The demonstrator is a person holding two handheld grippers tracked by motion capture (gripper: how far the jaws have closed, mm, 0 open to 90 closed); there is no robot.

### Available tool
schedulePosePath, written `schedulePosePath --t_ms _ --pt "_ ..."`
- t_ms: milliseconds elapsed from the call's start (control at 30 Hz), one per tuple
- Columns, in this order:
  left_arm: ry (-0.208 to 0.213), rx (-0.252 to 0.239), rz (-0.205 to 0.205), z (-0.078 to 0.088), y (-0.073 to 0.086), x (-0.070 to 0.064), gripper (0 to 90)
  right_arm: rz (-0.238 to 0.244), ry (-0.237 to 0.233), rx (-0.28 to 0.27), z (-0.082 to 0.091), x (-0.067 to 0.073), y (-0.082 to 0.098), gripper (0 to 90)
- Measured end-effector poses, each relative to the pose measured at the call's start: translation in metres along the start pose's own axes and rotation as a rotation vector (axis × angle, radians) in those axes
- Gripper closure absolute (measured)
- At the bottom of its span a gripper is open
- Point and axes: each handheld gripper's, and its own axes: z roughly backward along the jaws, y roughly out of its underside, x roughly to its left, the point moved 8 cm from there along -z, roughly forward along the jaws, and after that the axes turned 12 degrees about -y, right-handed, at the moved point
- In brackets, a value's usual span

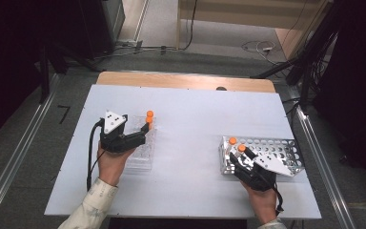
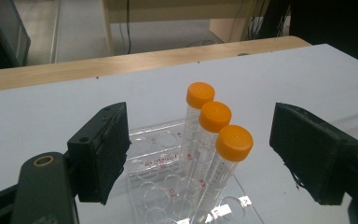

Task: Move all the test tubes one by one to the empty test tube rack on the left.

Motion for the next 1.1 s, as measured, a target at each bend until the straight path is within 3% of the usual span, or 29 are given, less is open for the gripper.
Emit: schedulePosePath --t_ms 533,800,1100 --pt "0.009 0.010 -0.004 -0.001 0.002 -0.003 20.3 -0.006 0.037 0.009 -0.006 -0.007 0.005 71.1" --pt "0.008 0.009 -0.005 -0.001 0.002 -0.002 20.3 0.007 0.043 -0.019 -0.001 -0.007 -0.004 71.5" --pt "0.008 0.005 0.002 -0.001 0.001 -0.001 20.3 -0.003 0.050 -0.047 0.012 -0.002 -0.030 72.0"
